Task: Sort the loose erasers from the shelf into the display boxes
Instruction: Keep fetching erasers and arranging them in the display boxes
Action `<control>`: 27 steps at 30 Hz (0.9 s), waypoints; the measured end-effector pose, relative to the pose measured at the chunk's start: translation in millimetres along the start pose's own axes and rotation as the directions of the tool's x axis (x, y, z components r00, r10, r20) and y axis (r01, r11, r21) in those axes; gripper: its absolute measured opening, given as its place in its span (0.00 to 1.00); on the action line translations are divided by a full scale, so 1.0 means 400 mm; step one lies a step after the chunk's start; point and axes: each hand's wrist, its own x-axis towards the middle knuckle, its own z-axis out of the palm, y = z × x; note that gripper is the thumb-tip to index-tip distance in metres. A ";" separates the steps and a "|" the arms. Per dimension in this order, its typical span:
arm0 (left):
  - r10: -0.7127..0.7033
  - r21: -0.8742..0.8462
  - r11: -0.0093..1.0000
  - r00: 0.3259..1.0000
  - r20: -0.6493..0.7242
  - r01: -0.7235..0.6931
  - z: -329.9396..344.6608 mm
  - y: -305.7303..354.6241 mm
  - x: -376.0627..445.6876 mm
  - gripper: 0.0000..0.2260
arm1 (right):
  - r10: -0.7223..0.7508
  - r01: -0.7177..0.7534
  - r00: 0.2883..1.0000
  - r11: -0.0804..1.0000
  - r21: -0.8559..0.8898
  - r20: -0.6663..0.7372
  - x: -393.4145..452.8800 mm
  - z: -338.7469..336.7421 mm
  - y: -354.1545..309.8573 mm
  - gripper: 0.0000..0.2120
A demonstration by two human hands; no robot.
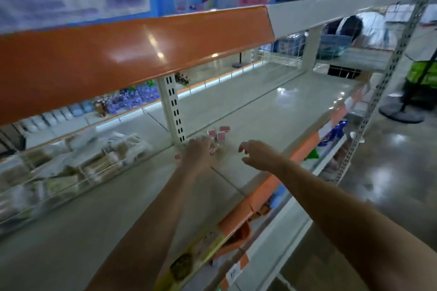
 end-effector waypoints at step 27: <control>-0.338 -0.139 0.936 0.935 -0.102 0.323 0.095 0.015 0.185 0.07 | -0.462 0.467 0.880 0.807 0.361 -0.106 0.378 0.045 0.123 0.12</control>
